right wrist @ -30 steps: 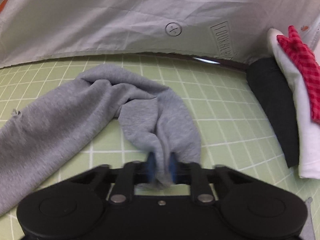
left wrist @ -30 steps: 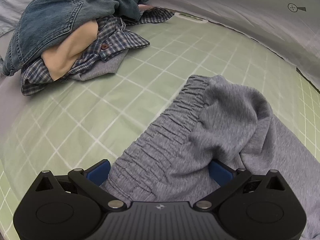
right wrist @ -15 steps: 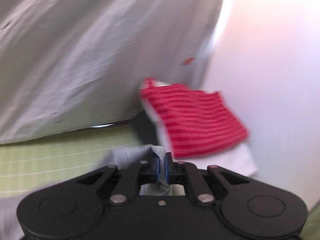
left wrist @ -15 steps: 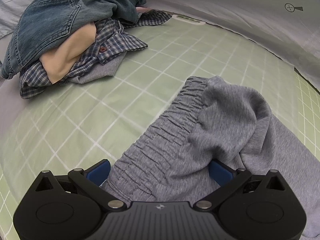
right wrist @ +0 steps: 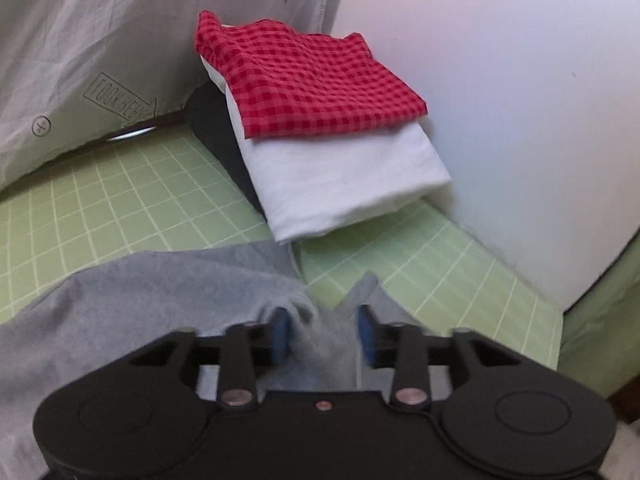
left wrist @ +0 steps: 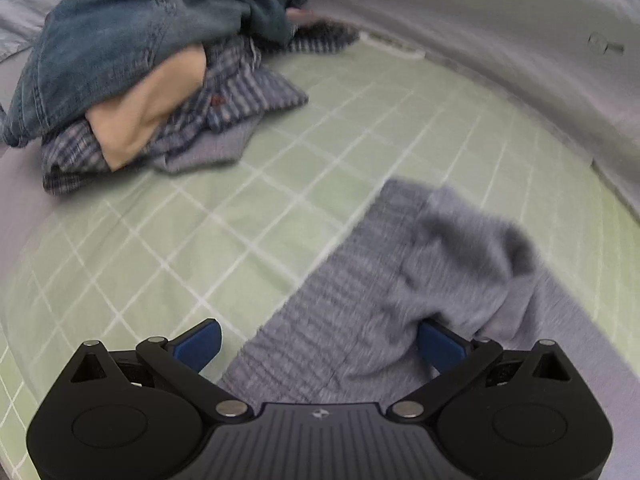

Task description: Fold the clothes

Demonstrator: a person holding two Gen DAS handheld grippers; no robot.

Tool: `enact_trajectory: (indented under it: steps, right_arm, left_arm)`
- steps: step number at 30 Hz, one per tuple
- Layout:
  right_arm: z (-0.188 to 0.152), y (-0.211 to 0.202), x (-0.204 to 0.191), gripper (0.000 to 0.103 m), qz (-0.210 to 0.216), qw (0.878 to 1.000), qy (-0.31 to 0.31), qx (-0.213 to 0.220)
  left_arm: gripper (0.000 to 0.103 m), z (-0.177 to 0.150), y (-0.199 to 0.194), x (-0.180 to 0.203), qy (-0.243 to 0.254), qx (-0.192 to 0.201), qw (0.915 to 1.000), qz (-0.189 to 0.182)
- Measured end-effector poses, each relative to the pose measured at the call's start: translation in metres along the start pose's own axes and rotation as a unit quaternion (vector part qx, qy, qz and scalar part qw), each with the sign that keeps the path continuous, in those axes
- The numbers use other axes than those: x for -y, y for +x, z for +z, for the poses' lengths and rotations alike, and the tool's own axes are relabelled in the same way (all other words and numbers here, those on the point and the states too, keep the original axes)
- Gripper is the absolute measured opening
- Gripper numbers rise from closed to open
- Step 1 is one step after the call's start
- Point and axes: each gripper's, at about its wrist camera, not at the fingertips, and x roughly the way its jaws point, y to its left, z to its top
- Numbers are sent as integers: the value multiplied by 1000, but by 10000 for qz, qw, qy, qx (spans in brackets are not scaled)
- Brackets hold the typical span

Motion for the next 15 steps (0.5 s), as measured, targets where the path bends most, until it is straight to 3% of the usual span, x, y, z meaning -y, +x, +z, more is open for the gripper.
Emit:
enact_trajectory:
  steps: [1,6,10,15]
  right_arm:
    - [-1,-3,-2,58,31,10000,47,35]
    - [7,-17,-20,71,394,9987,180,278]
    - [15,-15,-50,72,852,9959,49,299]
    - [16,-10,-96,73,1862,9816,399,-134]
  left_arm:
    - [103,3,-3,0,-25,65,10000,-59]
    - [102,23,-10,6,-225,251,9987,-383]
    - [100,40,-4,18,-312,245,9970,-659]
    - [96,52,3,45,-45,214,9963,-826]
